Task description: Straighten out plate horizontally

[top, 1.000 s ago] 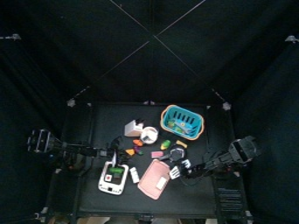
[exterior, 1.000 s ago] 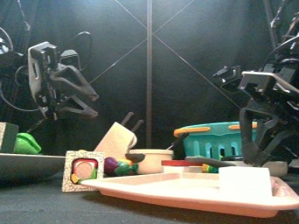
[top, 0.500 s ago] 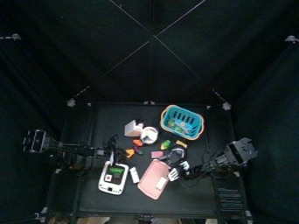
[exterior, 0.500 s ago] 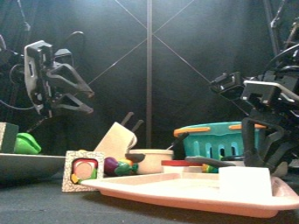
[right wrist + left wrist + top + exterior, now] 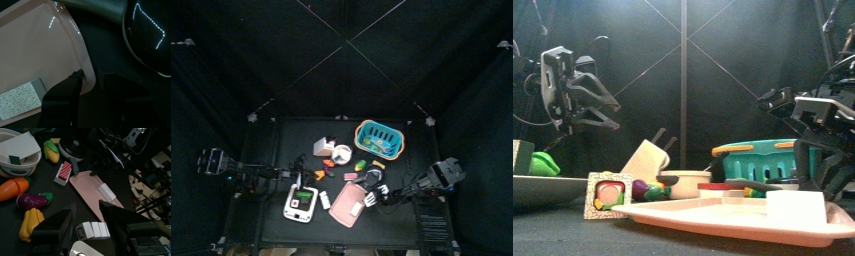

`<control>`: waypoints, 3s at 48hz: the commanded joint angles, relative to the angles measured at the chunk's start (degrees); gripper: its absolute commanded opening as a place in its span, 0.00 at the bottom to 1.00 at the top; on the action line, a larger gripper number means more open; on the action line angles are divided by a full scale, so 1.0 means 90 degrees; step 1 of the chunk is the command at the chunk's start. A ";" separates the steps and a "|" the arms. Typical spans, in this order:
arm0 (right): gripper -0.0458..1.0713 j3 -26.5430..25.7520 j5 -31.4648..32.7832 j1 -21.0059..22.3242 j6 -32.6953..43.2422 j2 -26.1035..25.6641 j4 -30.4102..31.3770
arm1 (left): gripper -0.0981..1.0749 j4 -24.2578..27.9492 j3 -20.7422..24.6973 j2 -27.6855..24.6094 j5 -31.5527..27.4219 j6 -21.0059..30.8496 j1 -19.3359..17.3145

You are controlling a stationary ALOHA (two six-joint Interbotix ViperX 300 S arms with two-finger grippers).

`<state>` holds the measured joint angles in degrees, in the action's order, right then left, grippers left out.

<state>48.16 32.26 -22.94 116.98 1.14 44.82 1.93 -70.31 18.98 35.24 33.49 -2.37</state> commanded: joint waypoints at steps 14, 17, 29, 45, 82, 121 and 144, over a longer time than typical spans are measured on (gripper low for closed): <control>0.66 -0.0020 0.0117 -0.0127 0.0010 -0.0117 -0.0771 | 0.77 -0.0205 0.0010 0.0020 0.0049 -0.0029 -0.0020; 0.63 0.0000 0.0186 -0.0205 0.0010 -0.0146 -0.0947 | 0.77 -0.0205 0.0010 0.0010 0.0039 -0.0029 -0.0020; 0.53 -0.0049 0.0488 -0.0527 0.0039 -0.0273 -0.1436 | 0.77 -0.0205 0.0010 0.0010 0.0039 -0.0029 -0.0020; 0.53 -0.0322 0.0830 -0.1016 0.0137 -0.0264 -0.2764 | 0.77 -0.0205 0.0010 0.0010 0.0020 -0.0010 -0.0020; 0.53 -0.1084 0.1836 -0.1738 0.2920 0.0342 -0.2939 | 0.77 -0.0420 -0.0029 0.0010 0.0020 -0.0010 -0.0010; 0.53 -0.1689 0.2520 -0.2188 0.4512 0.0986 -0.3145 | 0.77 -0.0723 0.0020 0.0010 0.0010 0.0000 0.0029; 0.54 -0.1660 0.2207 -0.2188 0.4883 0.1074 -0.2227 | 0.77 -0.0723 -0.0010 0.0010 0.0010 -0.0010 0.0029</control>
<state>33.22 53.26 -43.07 160.40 10.46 24.43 -4.48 -71.10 18.90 35.07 33.57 -2.11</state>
